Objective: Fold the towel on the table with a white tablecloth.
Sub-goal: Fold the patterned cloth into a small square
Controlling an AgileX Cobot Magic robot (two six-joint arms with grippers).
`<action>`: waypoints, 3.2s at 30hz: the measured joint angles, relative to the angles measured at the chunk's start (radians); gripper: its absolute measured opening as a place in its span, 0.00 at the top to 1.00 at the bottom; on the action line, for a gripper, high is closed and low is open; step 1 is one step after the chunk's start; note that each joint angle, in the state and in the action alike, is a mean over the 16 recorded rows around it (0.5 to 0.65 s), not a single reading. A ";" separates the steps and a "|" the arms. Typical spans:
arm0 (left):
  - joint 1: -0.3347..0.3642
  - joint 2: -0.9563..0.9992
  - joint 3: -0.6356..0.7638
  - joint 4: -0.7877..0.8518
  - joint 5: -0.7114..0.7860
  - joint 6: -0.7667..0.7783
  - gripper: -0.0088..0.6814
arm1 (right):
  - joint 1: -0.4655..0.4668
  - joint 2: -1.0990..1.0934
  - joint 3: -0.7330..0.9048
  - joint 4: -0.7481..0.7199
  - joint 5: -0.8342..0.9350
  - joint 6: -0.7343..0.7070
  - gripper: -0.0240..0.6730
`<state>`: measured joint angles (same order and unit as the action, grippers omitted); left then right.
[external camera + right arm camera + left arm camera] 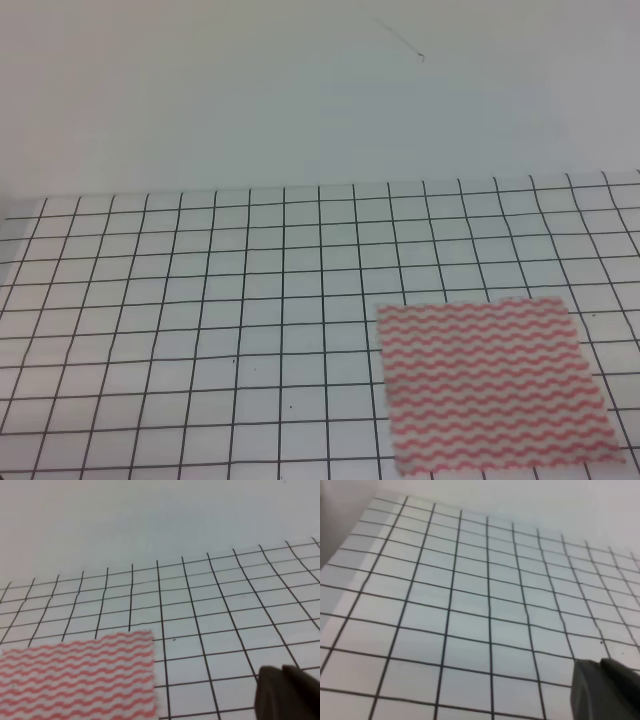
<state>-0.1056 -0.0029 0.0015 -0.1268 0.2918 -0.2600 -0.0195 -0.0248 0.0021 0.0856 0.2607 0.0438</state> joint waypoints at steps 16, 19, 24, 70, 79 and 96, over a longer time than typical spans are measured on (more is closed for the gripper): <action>0.000 0.000 0.000 -0.025 -0.039 0.022 0.99 | 0.000 0.000 0.002 0.094 0.000 -0.024 0.97; 0.000 0.000 0.000 -0.029 -0.032 0.046 0.99 | 0.000 0.000 0.000 0.096 0.006 -0.049 0.97; 0.000 0.000 0.000 -0.031 -0.010 0.090 0.99 | 0.000 0.000 0.001 0.081 0.034 -0.104 0.97; 0.000 0.000 0.000 -1.044 -0.045 0.151 0.99 | 0.000 0.002 -0.002 1.123 0.036 -0.194 0.97; 0.000 0.000 -0.016 -1.163 -0.031 0.421 0.99 | 0.000 0.004 -0.066 1.169 0.103 -0.466 0.97; 0.000 0.196 -0.313 -1.159 0.136 1.009 0.99 | 0.000 0.367 -0.458 0.784 0.326 -0.788 0.97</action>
<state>-0.1056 0.1931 -0.3113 -1.2858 0.4281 0.7495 -0.0195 0.3423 -0.4560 0.8697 0.5866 -0.7438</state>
